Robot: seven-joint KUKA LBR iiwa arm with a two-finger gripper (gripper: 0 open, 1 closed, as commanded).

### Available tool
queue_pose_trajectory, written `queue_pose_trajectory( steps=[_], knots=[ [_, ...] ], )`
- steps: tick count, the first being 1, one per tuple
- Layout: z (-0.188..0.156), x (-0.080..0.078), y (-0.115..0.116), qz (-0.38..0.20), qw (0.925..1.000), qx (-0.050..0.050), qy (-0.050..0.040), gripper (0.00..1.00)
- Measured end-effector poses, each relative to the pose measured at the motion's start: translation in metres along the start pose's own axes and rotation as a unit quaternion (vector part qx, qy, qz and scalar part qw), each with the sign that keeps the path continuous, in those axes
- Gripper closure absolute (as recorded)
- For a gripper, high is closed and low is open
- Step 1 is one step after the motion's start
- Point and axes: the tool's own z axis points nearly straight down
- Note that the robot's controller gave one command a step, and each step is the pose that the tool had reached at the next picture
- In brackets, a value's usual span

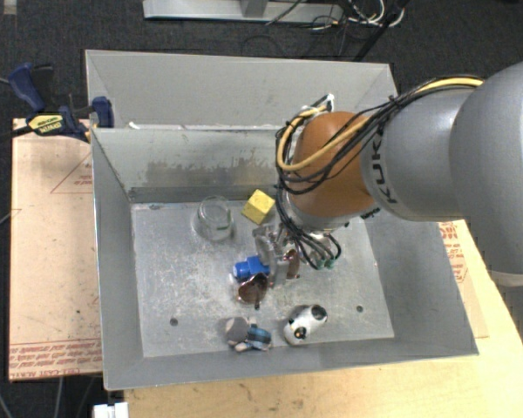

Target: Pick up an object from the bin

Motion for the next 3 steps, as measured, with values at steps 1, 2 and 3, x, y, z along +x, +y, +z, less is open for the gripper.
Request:
queue_pose_trajectory(
  steps=[1, 2, 3],
  knots=[
    [-0.01, 0.002, 0.0, 0.001, 1.0, -0.001, 0.0055, 1.0],
    [-0.029, 0.003, 0.001, 0.001, 1.0, -0.001, 0.0078, 1.0],
    [-0.043, 0.002, 0.001, 0.002, 1.0, 0.0, 0.0058, 1.0]
  ],
)
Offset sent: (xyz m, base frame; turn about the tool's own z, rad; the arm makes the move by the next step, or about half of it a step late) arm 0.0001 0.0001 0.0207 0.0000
